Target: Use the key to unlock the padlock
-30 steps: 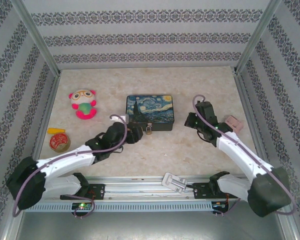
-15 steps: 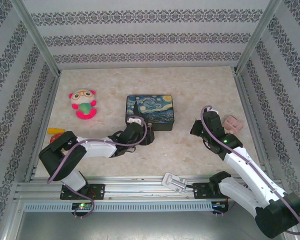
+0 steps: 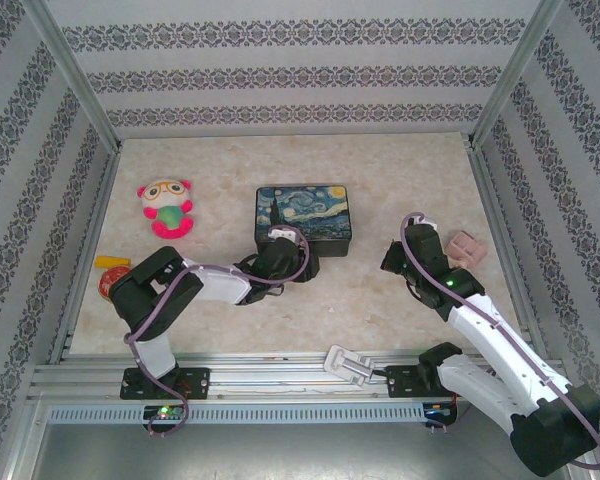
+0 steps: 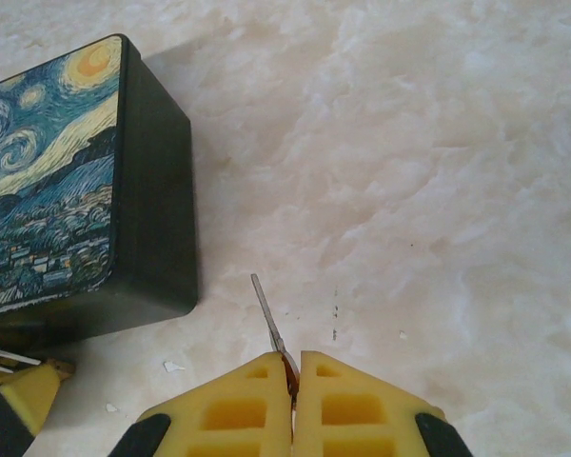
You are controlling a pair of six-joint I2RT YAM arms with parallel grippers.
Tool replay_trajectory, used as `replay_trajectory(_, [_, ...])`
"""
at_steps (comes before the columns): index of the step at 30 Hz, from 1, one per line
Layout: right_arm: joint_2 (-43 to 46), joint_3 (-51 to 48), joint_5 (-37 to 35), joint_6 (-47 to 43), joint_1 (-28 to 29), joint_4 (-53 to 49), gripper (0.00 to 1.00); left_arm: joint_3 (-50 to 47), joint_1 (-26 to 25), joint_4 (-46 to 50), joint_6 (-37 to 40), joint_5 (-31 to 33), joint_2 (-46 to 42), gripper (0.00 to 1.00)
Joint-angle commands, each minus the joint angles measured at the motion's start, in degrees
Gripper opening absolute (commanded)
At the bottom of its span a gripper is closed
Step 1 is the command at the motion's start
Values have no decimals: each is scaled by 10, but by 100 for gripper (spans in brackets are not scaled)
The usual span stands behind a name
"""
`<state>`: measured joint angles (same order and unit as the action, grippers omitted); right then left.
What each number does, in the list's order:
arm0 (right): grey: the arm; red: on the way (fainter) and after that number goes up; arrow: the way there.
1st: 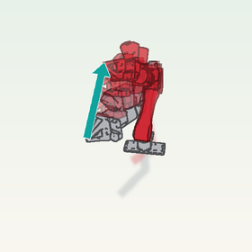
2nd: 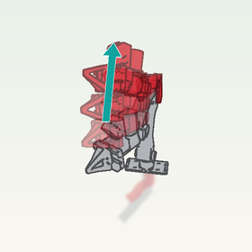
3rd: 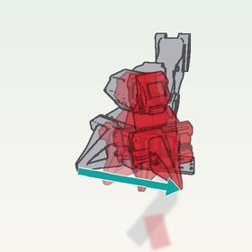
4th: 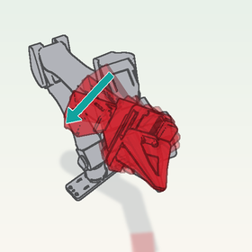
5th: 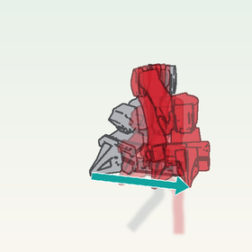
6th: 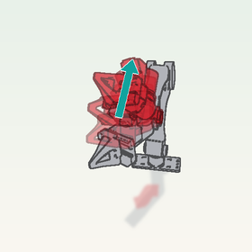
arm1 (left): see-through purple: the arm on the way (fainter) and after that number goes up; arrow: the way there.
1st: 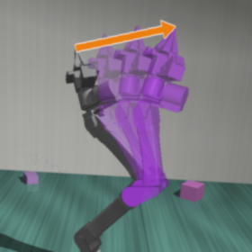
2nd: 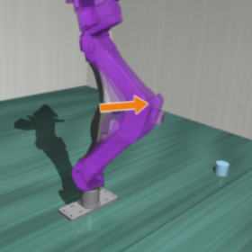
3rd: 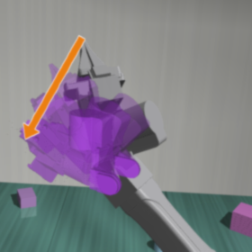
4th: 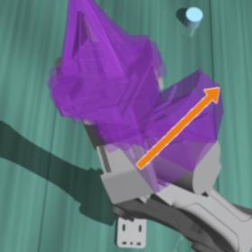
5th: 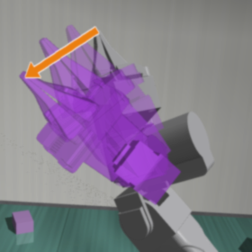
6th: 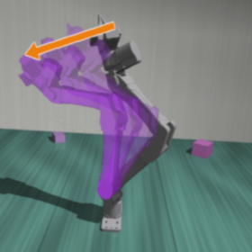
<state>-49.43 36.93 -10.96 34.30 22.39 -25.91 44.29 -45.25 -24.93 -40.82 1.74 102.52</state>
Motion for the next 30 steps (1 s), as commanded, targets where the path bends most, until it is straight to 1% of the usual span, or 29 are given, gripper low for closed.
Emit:
replay_trajectory(1, [-1, -7, -13, -2, 7, 5, 0, 26, 6, -10, 24, 7, 17, 64])
replay_trajectory(4, [-7, -6, -10, -1, 7, 9, 0, 36, 6, -11, 26, 0, 25, 59])
replay_trajectory(7, [-12, -3, -7, -1, 7, 9, 0, 37, 6, -10, 14, -16, 21, 57])
replay_trajectory(9, [-14, -3, -7, -1, 7, 10, 0, 34, 6, -8, 5, -30, 17, 52])
replay_trajectory(11, [-16, -2, -6, 0, 7, 13, 0, 29, 6, -5, -5, -40, 9, 52])
replay_trajectory(16, [-24, 2, 0, 2, 7, 17, 0, 24, 6, 44, -20, -30, -6, 53])
replay_trajectory(21, [-27, 4, 1, 2, 7, 19, 0, 24, 3, 62, -5, -33, -13, 44])
replay_trajectory(26, [-24, 2, 4, 5, 7, 18, 0, 30, -3, 102, 0, -21, -19, 44])
replay_trajectory(30, [-21, -3, 9, 9, 7, 17, 0, 19, -4, 105, -5, -23, -20, 42])
